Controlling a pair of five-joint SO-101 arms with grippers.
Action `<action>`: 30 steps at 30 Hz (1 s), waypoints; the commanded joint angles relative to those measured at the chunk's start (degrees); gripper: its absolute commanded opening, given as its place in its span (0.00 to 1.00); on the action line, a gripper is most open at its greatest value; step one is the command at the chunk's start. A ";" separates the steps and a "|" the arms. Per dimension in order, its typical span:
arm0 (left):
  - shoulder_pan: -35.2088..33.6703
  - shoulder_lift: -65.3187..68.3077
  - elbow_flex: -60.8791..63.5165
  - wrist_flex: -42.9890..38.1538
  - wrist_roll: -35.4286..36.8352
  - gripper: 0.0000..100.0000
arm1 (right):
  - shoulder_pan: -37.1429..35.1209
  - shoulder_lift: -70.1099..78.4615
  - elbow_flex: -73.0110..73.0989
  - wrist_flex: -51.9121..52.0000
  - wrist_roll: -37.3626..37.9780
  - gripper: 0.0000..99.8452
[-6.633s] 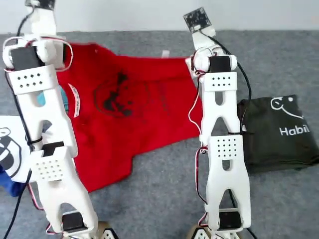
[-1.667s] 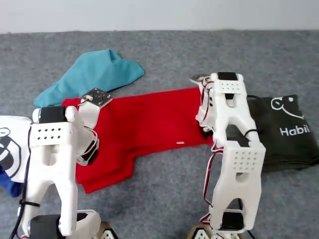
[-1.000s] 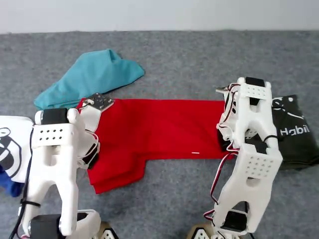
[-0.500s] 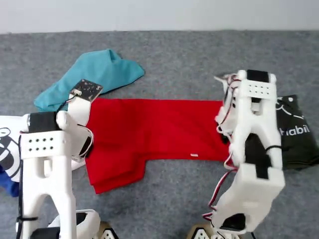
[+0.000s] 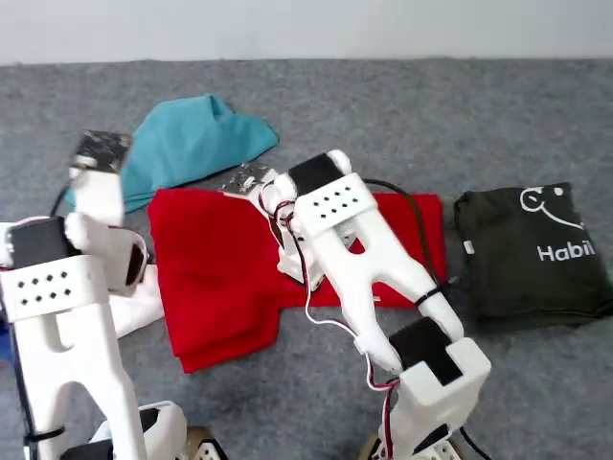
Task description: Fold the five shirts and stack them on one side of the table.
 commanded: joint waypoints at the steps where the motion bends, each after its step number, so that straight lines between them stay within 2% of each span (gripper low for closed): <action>1: 2.64 0.70 9.27 1.32 -8.00 0.08 | 4.62 -0.31 -1.93 0.66 0.09 0.21; 4: 4.75 2.73 15.25 0.88 -15.03 0.08 | 11.56 -0.40 -2.02 0.66 0.09 0.21; 8: 5.19 4.66 13.85 -1.14 -15.21 0.08 | 20.79 -0.40 -2.02 1.10 0.09 0.21; 14: 6.15 9.58 18.59 -13.10 -15.21 0.07 | 29.49 -0.40 -2.02 1.01 0.44 0.21; 23: 14.15 18.02 23.25 -13.98 -15.03 0.07 | 31.16 -0.04 -2.02 0.66 0.53 0.21; 30: 14.42 20.31 23.16 -17.14 -15.03 0.07 | 31.16 -0.04 -1.76 0.92 0.53 0.21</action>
